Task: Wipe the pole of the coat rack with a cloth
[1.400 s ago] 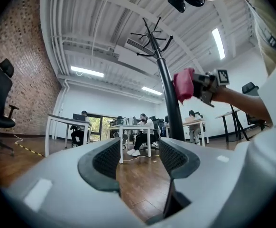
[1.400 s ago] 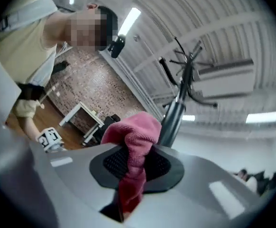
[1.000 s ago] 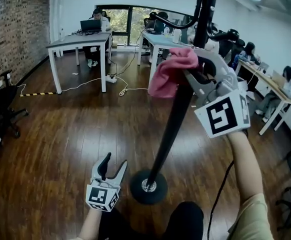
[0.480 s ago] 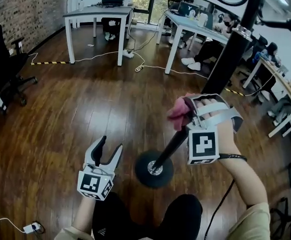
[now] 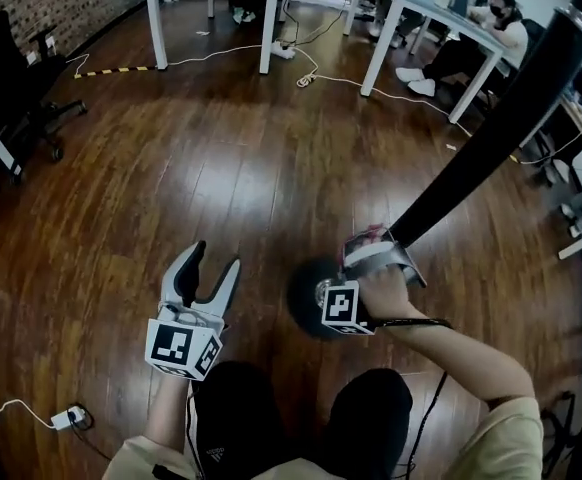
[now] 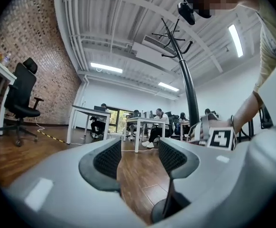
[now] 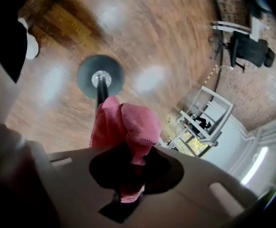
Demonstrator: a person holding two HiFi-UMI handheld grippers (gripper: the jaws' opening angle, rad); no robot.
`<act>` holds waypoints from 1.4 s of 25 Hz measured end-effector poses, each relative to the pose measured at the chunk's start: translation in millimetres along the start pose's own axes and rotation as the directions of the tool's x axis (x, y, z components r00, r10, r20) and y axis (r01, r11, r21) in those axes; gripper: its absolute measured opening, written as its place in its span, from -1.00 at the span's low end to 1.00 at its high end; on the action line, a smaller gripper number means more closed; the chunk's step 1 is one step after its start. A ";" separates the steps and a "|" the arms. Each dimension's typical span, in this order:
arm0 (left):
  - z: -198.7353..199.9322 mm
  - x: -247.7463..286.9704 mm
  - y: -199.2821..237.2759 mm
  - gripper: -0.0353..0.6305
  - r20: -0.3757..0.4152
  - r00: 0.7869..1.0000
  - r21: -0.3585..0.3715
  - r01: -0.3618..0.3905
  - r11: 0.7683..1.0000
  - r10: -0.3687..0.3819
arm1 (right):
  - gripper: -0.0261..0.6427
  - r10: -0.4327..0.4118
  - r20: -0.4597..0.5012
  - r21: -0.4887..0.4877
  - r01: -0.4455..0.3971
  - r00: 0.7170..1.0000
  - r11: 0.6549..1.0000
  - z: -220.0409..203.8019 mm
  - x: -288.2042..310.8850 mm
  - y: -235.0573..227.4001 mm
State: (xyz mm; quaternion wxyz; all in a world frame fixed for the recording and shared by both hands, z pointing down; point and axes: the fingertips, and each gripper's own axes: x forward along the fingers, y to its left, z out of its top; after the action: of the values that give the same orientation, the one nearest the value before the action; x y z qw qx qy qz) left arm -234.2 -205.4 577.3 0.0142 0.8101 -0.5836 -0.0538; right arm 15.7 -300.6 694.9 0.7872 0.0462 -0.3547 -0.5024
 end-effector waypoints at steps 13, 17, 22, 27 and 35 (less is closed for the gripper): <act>-67.8 -34.1 29.8 -0.17 -0.115 0.990 -0.004 -0.082 0.997 0.081 | -0.77 0.301 -0.025 -0.206 -0.300 0.953 0.931 229.2 178.6 141.0; -68.4 -48.8 33.3 -0.17 -0.152 0.982 0.044 -0.110 0.993 0.115 | -0.77 0.445 0.106 -0.183 -0.422 0.889 0.888 283.3 176.1 180.3; -27.4 -55.3 24.6 -0.17 -0.158 0.978 0.016 -0.135 0.991 0.136 | -0.77 0.403 0.437 0.070 -0.478 0.804 0.876 284.7 98.8 161.6; 67.2 -51.8 1.1 -0.17 -0.161 0.978 0.011 -0.130 0.991 0.130 | -0.77 0.110 0.759 0.421 -0.612 0.642 0.670 184.5 -53.4 60.7; 279.4 -40.2 -82.6 -0.17 -0.101 0.995 -0.005 -0.004 1.000 0.004 | -0.77 -0.563 0.561 0.746 -0.666 0.606 0.026 -114.7 -294.1 -77.3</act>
State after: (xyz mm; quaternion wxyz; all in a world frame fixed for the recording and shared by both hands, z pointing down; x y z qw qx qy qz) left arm -197.8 -130.0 295.4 0.0457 0.8106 -0.5836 -0.0143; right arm -45.3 -128.8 425.8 0.2783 0.3363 -0.8994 -0.0211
